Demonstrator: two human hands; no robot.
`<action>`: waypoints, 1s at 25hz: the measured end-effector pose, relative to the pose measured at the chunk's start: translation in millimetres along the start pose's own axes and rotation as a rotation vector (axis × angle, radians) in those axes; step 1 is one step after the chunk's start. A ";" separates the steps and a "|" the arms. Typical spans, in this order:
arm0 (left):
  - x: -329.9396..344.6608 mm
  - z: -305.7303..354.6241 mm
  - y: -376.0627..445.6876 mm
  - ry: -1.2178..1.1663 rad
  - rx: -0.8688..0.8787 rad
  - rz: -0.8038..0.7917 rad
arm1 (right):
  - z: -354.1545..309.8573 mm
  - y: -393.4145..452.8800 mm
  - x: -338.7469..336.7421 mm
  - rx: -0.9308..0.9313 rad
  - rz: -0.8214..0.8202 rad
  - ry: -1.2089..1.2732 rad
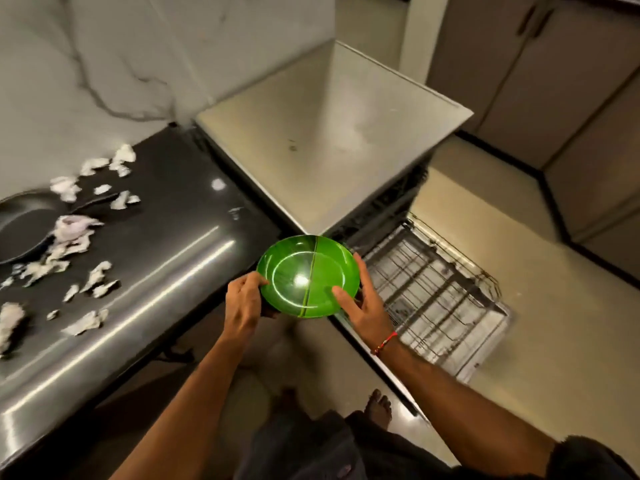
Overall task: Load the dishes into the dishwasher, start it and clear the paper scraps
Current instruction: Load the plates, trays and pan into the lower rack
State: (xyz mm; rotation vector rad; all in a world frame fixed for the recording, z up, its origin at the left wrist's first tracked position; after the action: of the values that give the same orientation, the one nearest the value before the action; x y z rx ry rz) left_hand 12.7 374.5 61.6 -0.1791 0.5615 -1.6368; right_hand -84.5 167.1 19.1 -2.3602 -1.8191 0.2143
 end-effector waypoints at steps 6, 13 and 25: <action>86.6 -20.2 23.4 0.186 -0.122 -0.249 | 56.9 -17.5 -54.6 0.178 0.126 0.048; 156.4 -63.1 78.5 0.307 -0.297 -0.471 | 136.3 -10.8 -72.9 0.421 0.114 0.113; 251.5 -218.8 219.1 0.441 -0.460 -0.366 | 312.3 68.4 -110.7 0.604 0.121 0.169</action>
State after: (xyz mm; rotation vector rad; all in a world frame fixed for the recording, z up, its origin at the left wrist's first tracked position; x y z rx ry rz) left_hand 73.9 176.8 -279.4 -0.2715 1.3056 -1.8902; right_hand -112.2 53.5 -298.4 -1.9840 -1.2981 0.4845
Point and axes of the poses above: each hand's wrist, its own y-axis towards the middle knuckle, its own x-axis out of the palm, z = x × y, the point moved 8 cm from there along y, towards the middle knuckle, and after that the axes turned 5 degrees about -z, right-handed, at the moved point
